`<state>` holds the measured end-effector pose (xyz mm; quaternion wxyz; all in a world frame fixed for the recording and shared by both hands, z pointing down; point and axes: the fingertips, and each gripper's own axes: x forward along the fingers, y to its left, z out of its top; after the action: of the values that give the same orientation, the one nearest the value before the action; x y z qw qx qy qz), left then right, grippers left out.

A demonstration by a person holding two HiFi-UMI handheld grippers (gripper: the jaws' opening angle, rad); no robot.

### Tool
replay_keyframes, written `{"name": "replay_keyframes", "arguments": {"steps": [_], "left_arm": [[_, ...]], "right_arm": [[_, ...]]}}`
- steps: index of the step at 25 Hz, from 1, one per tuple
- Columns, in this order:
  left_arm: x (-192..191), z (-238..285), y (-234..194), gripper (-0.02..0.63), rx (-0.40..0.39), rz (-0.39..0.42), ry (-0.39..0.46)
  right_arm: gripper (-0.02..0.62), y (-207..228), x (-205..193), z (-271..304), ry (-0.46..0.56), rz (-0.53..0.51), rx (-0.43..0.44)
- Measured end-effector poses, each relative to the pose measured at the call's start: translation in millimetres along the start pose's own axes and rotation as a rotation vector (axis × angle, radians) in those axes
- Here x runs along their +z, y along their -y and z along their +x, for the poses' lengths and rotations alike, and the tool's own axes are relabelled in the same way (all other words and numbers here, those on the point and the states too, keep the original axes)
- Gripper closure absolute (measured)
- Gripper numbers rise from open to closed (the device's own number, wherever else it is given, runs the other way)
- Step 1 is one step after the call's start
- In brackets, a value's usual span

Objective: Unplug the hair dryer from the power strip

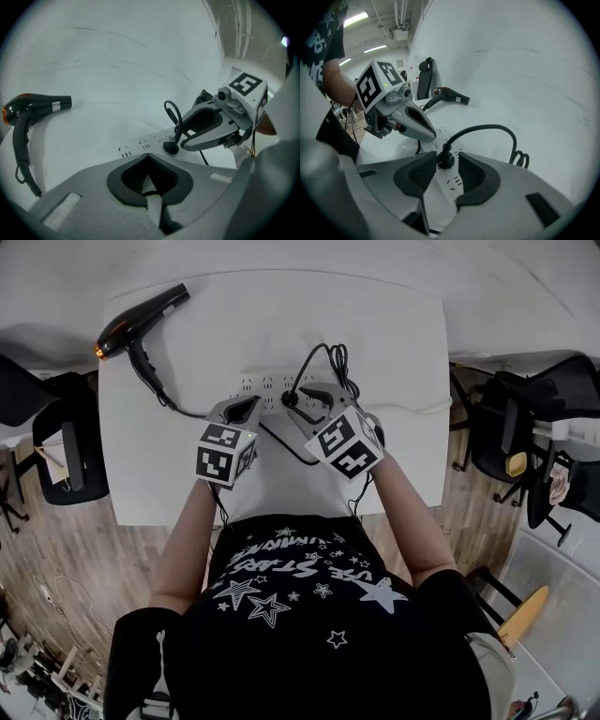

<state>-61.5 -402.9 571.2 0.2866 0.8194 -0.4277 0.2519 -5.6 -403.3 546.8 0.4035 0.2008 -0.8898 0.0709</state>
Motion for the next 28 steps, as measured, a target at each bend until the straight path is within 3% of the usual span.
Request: {"name": "replay_keyframes", "arguments": {"steps": [9,15,20,25,28], "left_arm": [[-2.7,3.6,0.9,0.598,0.050,0.105,-0.083],[-2.9,2.5,-0.3,0.598,0.043,0.084,-0.081],[-1.4,2.9,1.3,0.598,0.026,0.058,-0.083],[-1.6,2.6,1.3,0.598,0.022,0.061,-0.085],[-1.6,2.6,0.4,0.598,0.021,0.054,-0.082]], "right_arm": [[0.505,-4.4,-5.6,17.7,-0.122,-0.140,0.004],[0.517,-7.5,-4.6,19.6,-0.175,-0.194,0.004],[0.529,-11.6,-7.8,17.6,-0.225,-0.370,-0.045],[0.532,-11.1,-7.4,17.2,-0.199,-0.311,-0.027],[0.532,-7.4,-6.6,17.1,-0.162,-0.212,0.022]]}}
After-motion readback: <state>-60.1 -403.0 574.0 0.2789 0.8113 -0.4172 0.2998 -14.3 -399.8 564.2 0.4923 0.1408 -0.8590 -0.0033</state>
